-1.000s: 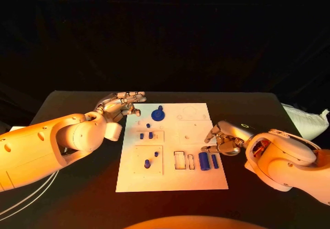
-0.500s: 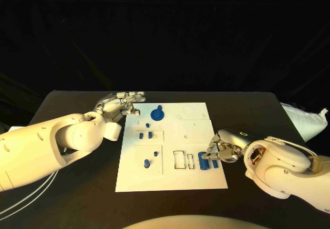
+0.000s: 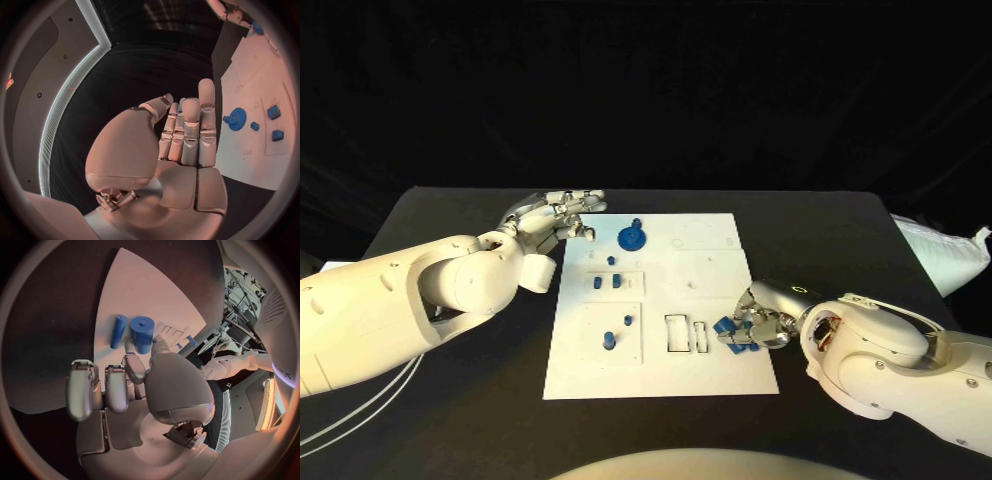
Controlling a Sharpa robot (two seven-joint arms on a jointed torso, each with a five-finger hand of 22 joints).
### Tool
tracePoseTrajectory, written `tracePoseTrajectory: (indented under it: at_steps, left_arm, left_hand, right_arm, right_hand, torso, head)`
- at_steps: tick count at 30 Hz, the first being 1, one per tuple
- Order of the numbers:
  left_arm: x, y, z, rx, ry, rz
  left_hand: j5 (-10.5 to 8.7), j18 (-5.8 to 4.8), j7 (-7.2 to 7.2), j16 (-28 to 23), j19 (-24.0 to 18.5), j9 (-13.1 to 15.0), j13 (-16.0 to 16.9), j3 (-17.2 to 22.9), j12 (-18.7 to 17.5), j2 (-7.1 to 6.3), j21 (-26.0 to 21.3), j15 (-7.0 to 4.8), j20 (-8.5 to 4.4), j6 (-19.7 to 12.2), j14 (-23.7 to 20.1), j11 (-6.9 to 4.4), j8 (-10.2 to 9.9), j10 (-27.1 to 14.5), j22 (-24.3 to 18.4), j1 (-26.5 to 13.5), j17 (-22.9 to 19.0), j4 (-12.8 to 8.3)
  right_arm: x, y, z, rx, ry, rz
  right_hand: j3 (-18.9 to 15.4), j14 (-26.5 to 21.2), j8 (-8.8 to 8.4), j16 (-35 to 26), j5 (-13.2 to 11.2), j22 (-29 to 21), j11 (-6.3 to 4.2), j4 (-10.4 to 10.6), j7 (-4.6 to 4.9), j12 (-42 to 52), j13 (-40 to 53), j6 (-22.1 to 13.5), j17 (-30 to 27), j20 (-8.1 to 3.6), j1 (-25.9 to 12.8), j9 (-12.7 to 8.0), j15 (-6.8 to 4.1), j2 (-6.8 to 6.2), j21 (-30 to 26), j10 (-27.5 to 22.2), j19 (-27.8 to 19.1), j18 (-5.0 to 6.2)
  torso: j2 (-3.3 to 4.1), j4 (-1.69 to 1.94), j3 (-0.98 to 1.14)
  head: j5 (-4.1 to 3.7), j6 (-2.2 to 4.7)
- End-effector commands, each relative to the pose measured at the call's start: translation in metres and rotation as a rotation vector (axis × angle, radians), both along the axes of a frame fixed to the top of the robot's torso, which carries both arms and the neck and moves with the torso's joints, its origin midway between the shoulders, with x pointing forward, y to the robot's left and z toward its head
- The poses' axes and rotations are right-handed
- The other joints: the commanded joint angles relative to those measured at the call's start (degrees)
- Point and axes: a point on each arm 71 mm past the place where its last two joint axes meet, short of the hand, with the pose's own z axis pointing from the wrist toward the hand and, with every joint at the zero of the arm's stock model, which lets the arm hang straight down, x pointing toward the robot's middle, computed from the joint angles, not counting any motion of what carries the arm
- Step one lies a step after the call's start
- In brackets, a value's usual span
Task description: Assemble the parts on the task board
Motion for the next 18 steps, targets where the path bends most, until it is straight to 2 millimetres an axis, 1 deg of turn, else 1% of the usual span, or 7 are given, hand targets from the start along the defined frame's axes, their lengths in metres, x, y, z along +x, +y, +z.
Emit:
tracePoseTrajectory:
  at_steps: [1,4,10,16,17,18]
  left_arm:
    - [-0.0009,-0.0019,0.0009,-0.012,-0.003,-0.018]
    - [-0.001,-0.0017,0.0007,-0.011,-0.001,-0.019]
    - [-0.0012,-0.0018,0.0001,-0.011,0.002,-0.021]
    - [-0.0015,-0.0018,0.0,-0.01,0.003,-0.022]
    - [-0.0015,-0.0019,0.0,-0.011,0.003,-0.023]
    - [-0.0016,-0.002,0.0,-0.011,0.003,-0.023]
  left_hand:
    - [0.1,0.56,-0.09,-0.23,-0.4,-0.02,-0.06,-0.5,0.19,0.7,-0.27,-0.11,-0.08,-0.46,-0.45,-0.03,0.39,-0.51,-0.1,-0.08,-0.25,0.05]
    - [0.1,0.56,-0.09,-0.23,-0.4,-0.02,-0.06,-0.5,0.19,0.7,-0.27,-0.11,-0.08,-0.46,-0.45,-0.03,0.39,-0.51,-0.1,-0.08,-0.25,0.05]
    - [0.1,0.56,-0.08,-0.25,-0.41,-0.02,-0.06,-0.54,0.21,0.7,-0.28,-0.1,-0.08,-0.48,-0.48,-0.02,0.4,-0.54,-0.11,-0.11,-0.3,0.06]
    - [0.09,0.56,-0.08,-0.26,-0.41,-0.03,-0.06,-0.58,0.23,0.69,-0.29,-0.09,-0.07,-0.5,-0.51,-0.02,0.41,-0.56,-0.11,-0.13,-0.34,0.06]
    - [0.09,0.56,-0.07,-0.3,-0.42,-0.03,-0.06,-0.61,0.24,0.68,-0.3,-0.09,-0.07,-0.53,-0.55,-0.01,0.42,-0.59,-0.12,-0.14,-0.43,0.06]
    - [0.09,0.56,-0.07,-0.3,-0.42,-0.03,-0.06,-0.61,0.24,0.68,-0.31,-0.09,-0.07,-0.53,-0.56,-0.01,0.42,-0.59,-0.12,-0.14,-0.45,0.06]
  right_arm:
    - [0.0004,0.0025,-0.0032,-0.047,0.0,0.024]
    - [0.0004,0.0071,-0.0062,-0.049,0.003,0.035]
    - [-0.0005,0.0124,-0.0118,-0.053,0.014,0.046]
    - [0.0008,0.012,-0.0115,-0.038,-0.013,0.029]
    - [0.0009,0.012,-0.0104,-0.027,-0.023,0.022]
    - [0.0006,0.0123,-0.0085,-0.006,-0.037,0.01]
  right_hand:
    - [-0.49,3.75,0.32,0.22,-0.4,0.09,-0.03,0.06,-0.18,0.05,0.16,-0.04,0.68,-0.04,-0.39,0.16,-0.2,0.09,0.28,-0.01,0.34,-0.73]
    - [-0.75,3.74,0.55,0.24,-0.86,0.13,-0.09,-0.03,-0.24,0.01,0.35,0.05,0.71,-0.08,-0.05,0.38,-0.25,0.02,0.29,-0.09,0.33,-0.73]
    - [-1.02,3.73,0.96,0.28,-1.5,0.2,-0.18,-0.2,-0.34,0.07,0.83,0.13,0.77,-0.14,1.12,0.83,-0.32,0.05,0.32,-0.13,0.33,-0.74]
    - [-0.45,3.78,1.97,0.49,0.05,0.6,-0.5,-0.65,-0.7,0.38,1.73,1.05,1.14,-0.34,3.9,1.78,-0.56,1.67,0.55,0.11,0.46,-0.81]
    - [-0.25,3.83,2.3,0.64,1.09,0.86,-0.65,-0.67,-0.88,0.75,2.18,1.54,1.41,-0.43,4.43,2.1,-0.68,2.26,0.71,0.37,0.57,-0.85]
    - [-0.21,3.86,2.49,0.73,2.18,1.04,-0.76,-0.63,-1.0,0.99,2.47,1.8,1.57,-0.51,4.69,2.32,-0.78,2.53,0.82,0.54,0.65,-0.89]
  torso:
    - [0.0,0.06,0.0]
    - [-0.01,0.07,0.05]
    - [-0.04,-0.04,-0.03]
    - [-0.09,-0.16,-0.1]
    - [-0.09,-0.15,-0.09]
    - [-0.08,-0.14,-0.03]
  head:
    - [0.13,-0.07]
    - [0.12,-0.08]
    - [0.3,-0.18]
    - [0.32,-0.16]
    - [0.32,-0.16]
    - [0.34,-0.16]
